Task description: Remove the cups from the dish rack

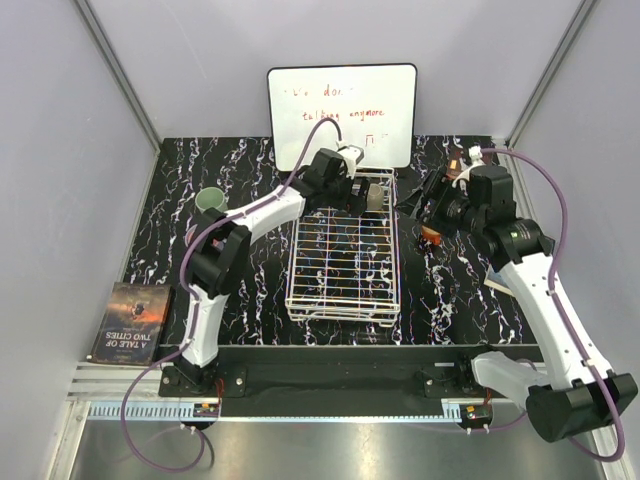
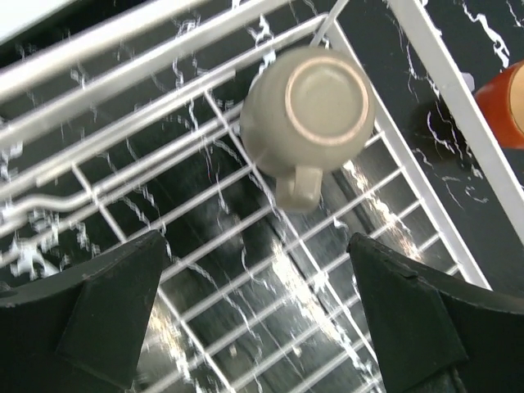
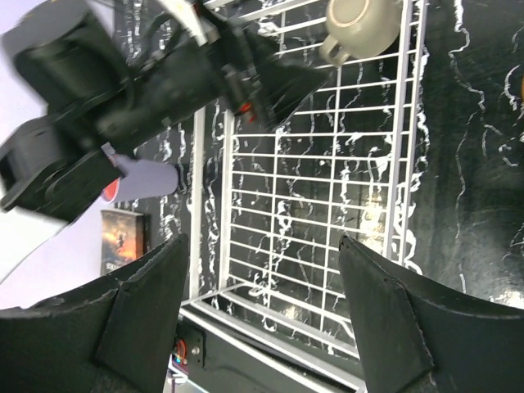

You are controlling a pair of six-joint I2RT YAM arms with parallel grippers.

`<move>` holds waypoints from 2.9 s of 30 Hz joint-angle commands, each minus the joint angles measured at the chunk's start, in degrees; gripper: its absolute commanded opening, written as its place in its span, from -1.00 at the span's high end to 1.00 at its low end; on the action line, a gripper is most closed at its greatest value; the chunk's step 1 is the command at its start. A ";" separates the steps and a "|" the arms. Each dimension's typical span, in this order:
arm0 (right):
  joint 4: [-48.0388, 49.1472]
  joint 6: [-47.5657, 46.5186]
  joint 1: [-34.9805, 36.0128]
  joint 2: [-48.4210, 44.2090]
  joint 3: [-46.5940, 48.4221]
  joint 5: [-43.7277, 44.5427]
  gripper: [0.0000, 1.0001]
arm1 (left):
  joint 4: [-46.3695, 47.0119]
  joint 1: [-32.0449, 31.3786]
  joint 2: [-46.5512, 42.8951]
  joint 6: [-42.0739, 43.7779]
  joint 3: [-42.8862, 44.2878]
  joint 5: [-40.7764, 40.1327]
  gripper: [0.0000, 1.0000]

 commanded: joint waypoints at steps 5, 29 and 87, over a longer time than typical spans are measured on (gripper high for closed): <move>-3.03 0.17 0.66 -6.11 -1.65 0.08 -0.61 | 11.74 -0.22 5.08 4.71 7.78 3.96 -0.98; -6.29 -0.71 0.66 -8.67 -5.87 1.84 -0.61 | 11.92 -1.80 12.12 4.53 12.10 4.76 -0.62; 54.97 38.93 2.41 -11.04 -21.61 -23.47 -0.25 | 86.45 -1.09 -34.37 -66.49 -47.15 25.76 1.00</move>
